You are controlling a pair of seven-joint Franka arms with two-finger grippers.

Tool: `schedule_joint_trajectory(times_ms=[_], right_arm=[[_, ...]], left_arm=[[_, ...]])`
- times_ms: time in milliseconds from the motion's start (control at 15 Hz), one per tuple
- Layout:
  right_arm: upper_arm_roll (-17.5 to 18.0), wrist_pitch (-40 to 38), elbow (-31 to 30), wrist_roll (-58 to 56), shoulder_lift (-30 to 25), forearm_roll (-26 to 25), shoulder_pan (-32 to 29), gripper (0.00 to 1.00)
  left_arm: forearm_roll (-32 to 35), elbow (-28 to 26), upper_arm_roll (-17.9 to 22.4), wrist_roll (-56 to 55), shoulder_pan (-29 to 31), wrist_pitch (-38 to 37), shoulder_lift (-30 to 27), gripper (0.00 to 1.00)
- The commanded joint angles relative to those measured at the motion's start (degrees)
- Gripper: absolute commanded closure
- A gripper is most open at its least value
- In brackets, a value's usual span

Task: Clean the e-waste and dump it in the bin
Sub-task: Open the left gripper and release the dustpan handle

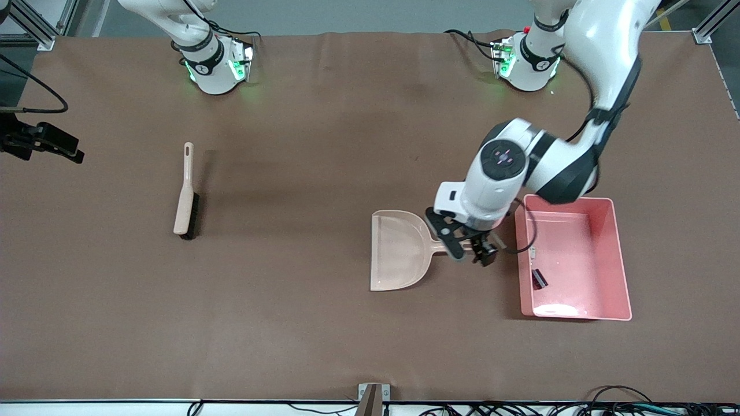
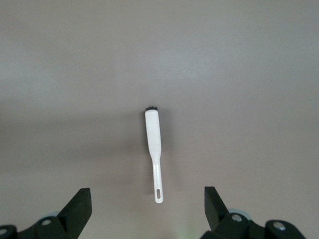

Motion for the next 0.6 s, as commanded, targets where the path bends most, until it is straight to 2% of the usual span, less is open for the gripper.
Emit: schedule_joint_trajectory(times_ms=[0, 133, 333, 533], right_arm=[[0.5, 0.1, -1.0, 0.0, -1.0, 0.3, -0.6, 0.00], [0.6, 0.1, -0.9, -0.1, -1.0, 0.3, -0.6, 0.00], [0.6, 0.4, -0.9, 0.0, -0.9, 0.3, -0.7, 0.00], [0.6, 0.6, -0.9, -0.1, -0.9, 0.3, -0.6, 0.00]], left_arm=[[-9.2, -1.7, 5.7, -2.8, 0.1, -3.2, -7.8, 0.00], [-16.3, -1.7, 11.3, -2.8, 0.0, -7.4, -12.7, 0.00], [-17.6, -1.3, 17.2, -2.8, 0.2, -15.0, -17.8, 0.00], [-18.3, -1.4, 21.5, -2.7, 0.3, -17.2, -21.4, 0.00]])
